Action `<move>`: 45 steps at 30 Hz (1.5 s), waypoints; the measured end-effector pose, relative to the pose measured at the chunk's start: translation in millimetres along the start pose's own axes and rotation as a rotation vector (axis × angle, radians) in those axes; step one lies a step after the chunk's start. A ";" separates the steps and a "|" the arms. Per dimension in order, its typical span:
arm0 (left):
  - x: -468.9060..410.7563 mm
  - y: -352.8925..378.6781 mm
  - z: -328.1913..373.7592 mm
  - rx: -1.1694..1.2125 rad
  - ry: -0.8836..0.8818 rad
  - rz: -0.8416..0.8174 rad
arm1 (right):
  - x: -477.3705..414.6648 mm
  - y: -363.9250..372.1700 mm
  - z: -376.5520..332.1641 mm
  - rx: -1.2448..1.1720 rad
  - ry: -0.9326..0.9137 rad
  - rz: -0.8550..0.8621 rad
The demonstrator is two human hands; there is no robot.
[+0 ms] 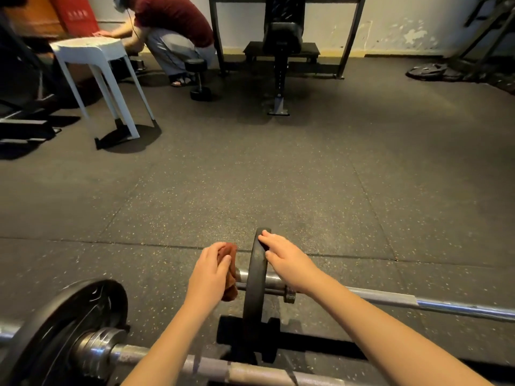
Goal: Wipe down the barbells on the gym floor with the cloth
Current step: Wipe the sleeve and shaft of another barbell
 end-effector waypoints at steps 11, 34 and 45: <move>18.5 28.5 119.1 -0.176 0.379 -0.215 | 59.1 -15.2 50.0 -0.203 0.142 0.035; 5.6 147.1 101.8 -0.976 0.707 -0.338 | 35.0 24.7 118.7 -0.275 0.199 0.051; -4.7 96.7 98.4 -0.754 0.523 -0.088 | 8.4 35.9 103.0 -0.232 0.176 0.195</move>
Point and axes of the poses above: each hand's wrist, its own x-axis away from the middle knuckle, its own y-axis out of the palm, z = x × y, the point moved 9 cm from there along -x, towards the middle knuckle, and after that the axes turned 7 degrees about x, right-handed, at the moved point
